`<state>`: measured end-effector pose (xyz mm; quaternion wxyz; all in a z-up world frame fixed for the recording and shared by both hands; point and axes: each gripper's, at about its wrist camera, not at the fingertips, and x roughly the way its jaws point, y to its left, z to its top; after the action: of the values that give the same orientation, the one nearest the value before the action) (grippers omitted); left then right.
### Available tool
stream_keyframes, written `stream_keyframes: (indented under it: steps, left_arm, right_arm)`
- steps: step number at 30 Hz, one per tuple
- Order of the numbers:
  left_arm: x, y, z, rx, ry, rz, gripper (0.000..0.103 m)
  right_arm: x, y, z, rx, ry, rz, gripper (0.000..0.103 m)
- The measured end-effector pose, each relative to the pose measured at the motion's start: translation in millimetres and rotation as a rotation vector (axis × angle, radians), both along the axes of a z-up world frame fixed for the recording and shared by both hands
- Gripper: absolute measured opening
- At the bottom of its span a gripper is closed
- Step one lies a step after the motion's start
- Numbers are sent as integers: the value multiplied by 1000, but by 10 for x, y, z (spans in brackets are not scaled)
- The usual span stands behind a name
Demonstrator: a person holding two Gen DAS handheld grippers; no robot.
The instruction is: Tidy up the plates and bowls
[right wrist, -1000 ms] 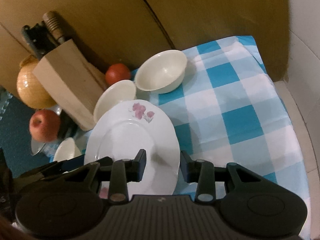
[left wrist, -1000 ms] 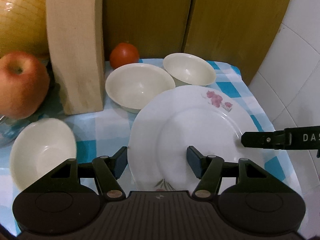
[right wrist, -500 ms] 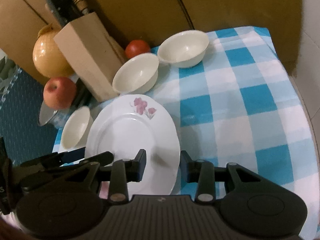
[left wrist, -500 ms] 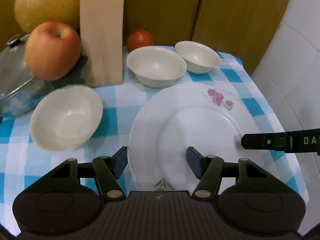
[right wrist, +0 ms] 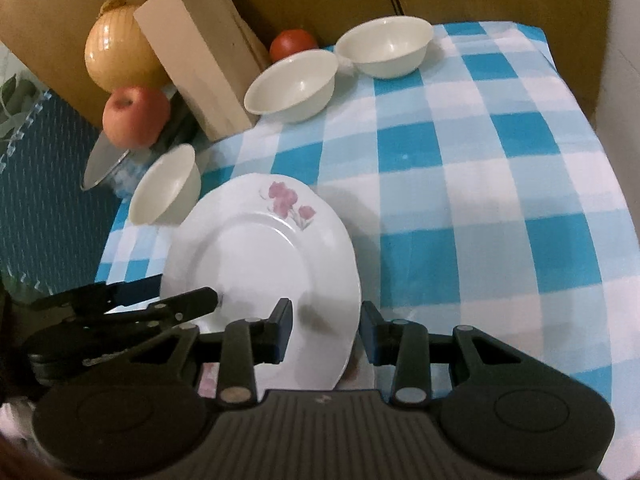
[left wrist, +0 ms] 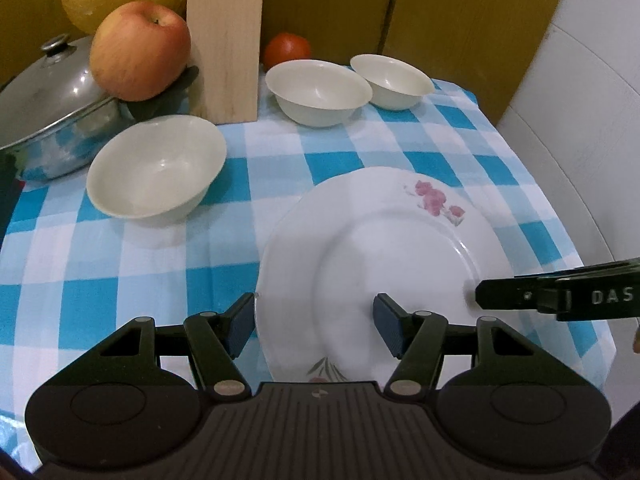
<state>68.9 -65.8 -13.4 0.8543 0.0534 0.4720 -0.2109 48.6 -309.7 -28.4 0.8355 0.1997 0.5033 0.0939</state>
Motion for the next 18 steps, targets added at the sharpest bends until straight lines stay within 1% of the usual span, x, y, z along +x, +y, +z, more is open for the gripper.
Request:
stream_keyframes:
  steps: [3, 8, 12, 18]
  left_arm:
    - [-78, 34, -25, -1, 10, -3, 70]
    - [-196, 79, -45, 6, 5, 3, 70]
    - [-294, 108, -47, 2, 13, -5, 71]
    - [-405, 115, -70, 7, 12, -19, 71]
  right_arm:
    - [-92, 53, -12, -26, -1, 8, 30]
    - [-184, 112, 1, -29, -5, 25, 30]
    - [-294, 196, 18, -84, -29, 42, 30]
    - [-421, 253, 28, -127, -48, 56, 32]
